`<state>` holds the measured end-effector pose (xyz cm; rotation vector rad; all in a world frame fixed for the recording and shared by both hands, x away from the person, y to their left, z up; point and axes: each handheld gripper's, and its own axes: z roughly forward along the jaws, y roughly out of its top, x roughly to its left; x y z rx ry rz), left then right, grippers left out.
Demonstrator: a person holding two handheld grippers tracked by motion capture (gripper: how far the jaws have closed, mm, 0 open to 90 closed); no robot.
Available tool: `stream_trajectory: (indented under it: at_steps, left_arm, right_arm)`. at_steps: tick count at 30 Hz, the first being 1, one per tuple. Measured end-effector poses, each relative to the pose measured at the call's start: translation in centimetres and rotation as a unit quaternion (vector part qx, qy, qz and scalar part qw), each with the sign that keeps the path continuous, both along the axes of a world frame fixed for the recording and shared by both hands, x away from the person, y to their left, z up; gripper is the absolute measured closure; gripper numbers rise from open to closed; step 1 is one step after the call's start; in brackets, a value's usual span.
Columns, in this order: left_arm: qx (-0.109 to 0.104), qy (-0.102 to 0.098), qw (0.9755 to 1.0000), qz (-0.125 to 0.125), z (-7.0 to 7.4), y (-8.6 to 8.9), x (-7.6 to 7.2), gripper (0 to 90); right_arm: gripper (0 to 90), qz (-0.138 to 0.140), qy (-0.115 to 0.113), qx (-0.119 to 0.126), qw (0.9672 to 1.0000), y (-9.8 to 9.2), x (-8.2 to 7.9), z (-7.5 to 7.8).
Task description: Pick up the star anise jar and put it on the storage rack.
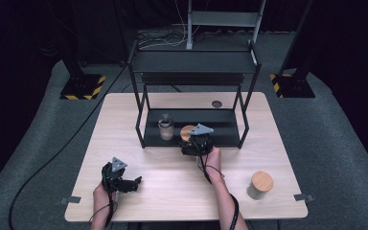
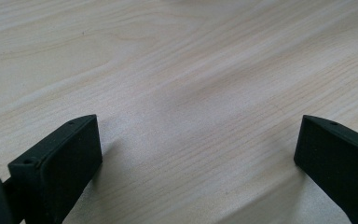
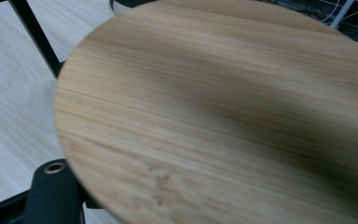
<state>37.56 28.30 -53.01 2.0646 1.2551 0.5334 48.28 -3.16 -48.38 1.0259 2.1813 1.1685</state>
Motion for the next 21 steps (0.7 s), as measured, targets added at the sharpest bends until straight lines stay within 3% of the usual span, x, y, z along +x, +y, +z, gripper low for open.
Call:
stream_trajectory:
  at_steps: [21]
  left_arm:
    - [0.000,0.000,1.0000,0.000,0.00,0.01,0.00,0.3]
  right_arm:
    - [25.0,-0.005,-0.002,-0.003,1.0000,-0.17,1.06,0.69]
